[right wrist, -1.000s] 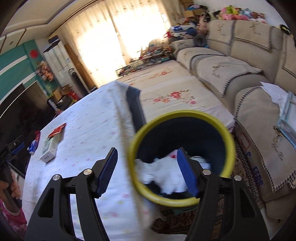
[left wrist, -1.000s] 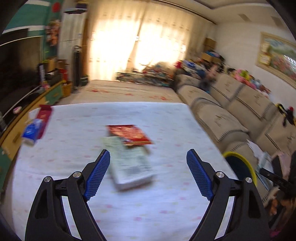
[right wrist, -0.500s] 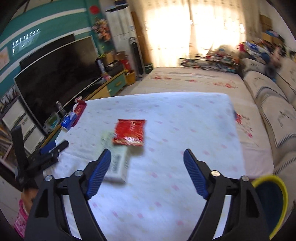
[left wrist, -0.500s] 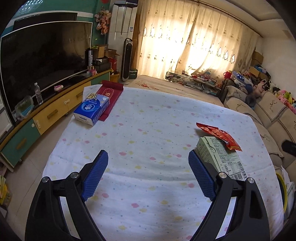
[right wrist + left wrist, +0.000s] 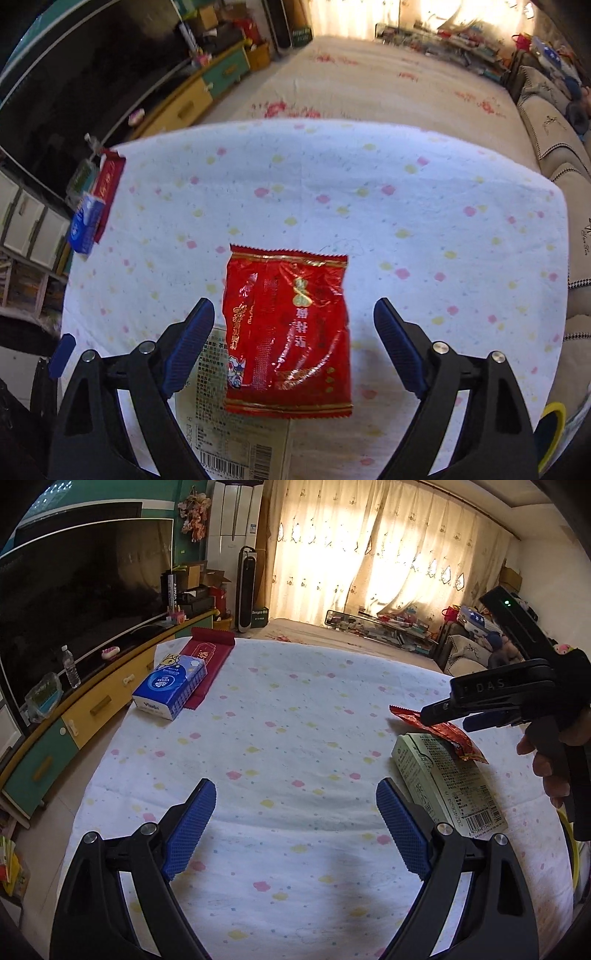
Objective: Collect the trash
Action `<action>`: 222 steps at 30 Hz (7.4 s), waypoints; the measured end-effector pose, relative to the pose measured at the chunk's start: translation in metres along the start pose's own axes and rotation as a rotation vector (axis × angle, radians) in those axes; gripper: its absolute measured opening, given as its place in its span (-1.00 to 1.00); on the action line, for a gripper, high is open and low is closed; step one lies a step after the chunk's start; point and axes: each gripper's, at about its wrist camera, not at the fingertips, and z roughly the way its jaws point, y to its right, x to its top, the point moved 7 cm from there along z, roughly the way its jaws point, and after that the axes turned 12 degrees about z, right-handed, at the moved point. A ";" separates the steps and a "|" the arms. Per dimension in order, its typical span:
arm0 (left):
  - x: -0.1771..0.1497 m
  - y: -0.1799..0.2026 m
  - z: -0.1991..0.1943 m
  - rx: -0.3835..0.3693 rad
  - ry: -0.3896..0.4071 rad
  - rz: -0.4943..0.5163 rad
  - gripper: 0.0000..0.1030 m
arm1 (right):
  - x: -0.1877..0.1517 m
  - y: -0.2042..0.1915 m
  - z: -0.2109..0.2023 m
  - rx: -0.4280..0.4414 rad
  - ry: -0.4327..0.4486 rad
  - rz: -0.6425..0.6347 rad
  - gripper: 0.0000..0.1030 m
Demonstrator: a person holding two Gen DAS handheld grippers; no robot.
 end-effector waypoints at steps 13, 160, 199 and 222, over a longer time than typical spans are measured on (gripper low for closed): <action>0.000 0.008 0.001 -0.012 -0.005 0.010 0.70 | 0.005 -0.012 0.023 -0.072 -0.036 0.009 0.12; -0.009 0.544 -0.040 -0.408 -0.223 0.614 0.41 | -0.367 0.427 -0.165 0.003 0.492 0.741 0.62; -0.025 0.173 -0.229 -0.124 0.192 0.240 0.90 | -0.325 0.248 -0.200 -0.032 0.550 0.333 0.65; -0.065 0.095 -0.331 -0.023 0.320 0.158 0.90 | -0.343 0.159 -0.276 -0.141 0.764 0.121 0.76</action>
